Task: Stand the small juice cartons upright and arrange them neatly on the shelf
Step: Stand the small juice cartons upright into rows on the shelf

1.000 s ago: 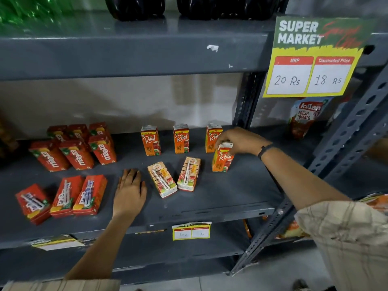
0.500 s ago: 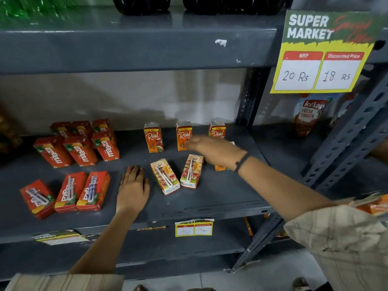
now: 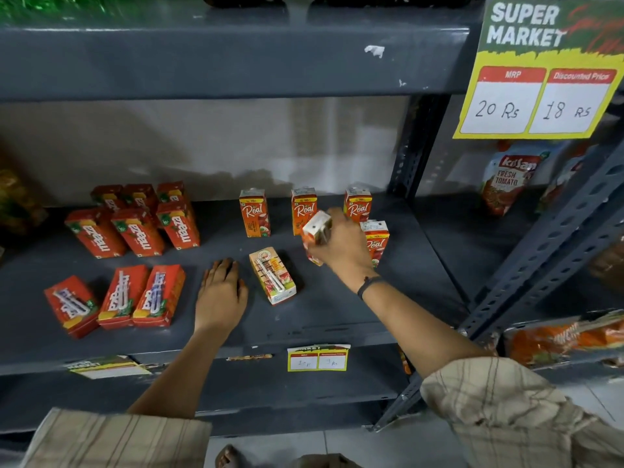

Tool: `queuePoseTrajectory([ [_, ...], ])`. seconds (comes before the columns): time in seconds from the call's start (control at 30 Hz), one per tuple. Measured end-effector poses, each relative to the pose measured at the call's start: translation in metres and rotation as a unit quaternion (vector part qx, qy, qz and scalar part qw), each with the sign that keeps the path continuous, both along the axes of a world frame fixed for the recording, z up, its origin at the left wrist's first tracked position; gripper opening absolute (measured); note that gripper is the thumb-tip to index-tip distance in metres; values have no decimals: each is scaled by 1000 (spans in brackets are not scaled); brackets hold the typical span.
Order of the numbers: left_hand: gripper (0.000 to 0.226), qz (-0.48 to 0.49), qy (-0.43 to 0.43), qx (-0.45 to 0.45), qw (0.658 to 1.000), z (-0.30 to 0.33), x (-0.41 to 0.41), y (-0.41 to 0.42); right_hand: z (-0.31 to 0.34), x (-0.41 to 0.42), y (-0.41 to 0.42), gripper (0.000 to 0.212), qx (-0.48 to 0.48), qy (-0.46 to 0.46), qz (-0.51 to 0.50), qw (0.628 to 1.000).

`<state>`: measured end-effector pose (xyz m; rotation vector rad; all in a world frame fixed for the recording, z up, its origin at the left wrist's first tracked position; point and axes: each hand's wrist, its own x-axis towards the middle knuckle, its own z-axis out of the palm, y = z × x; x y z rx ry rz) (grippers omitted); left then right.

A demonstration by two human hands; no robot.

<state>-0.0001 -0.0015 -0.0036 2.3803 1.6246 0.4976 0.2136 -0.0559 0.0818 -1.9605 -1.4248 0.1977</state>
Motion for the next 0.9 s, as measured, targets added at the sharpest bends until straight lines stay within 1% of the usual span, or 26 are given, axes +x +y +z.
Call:
queuePoseTrajectory([
  [0.03,46,0,0,0,1000,0,0,0,-1,-2,0,66,21,52,-25,998],
  [0.07,46,-1,0,0,1000,0,0,0,-3,-5,-1,69,25,82,-39,996],
  [0.13,46,-3,2,-1,1000,1,0,0,-9,-11,-4,65,0,87,-53,995],
  [0.2,47,-4,5,-3,1000,1,0,0,-12,-14,-7,61,-24,64,-54,996],
  [0.27,47,-3,4,-3,1000,1,-1,0,-9,-13,-7,69,-40,37,-46,997],
  [0.33,48,-3,7,-2,1000,1,-1,0,-1,-12,-6,84,-61,-32,-53,996],
  [0.4,48,-4,7,-1,1000,2,0,0,9,-12,-4,91,-68,-116,-81,988],
  [0.43,48,-5,6,-2,1000,2,0,0,14,-14,-3,88,-66,-145,-91,983],
  [0.5,48,-4,6,-3,1000,2,0,0,19,-19,-1,77,-73,-168,-92,979],
  [0.6,47,-4,5,-3,1000,2,0,0,21,-22,6,64,-120,-174,-76,975],
  [0.7,47,-3,5,-4,1000,2,-1,0,24,-16,10,54,-154,-155,-59,974],
  [0.77,47,-4,6,-4,1000,2,-1,0,30,-9,11,51,-183,-133,-22,974],
  [0.83,47,-4,6,-3,1000,3,-1,0,41,-2,13,47,-226,-113,40,967],
  [0.9,47,-5,5,-2,1000,2,-1,0,54,4,17,54,-271,-119,96,950],
])
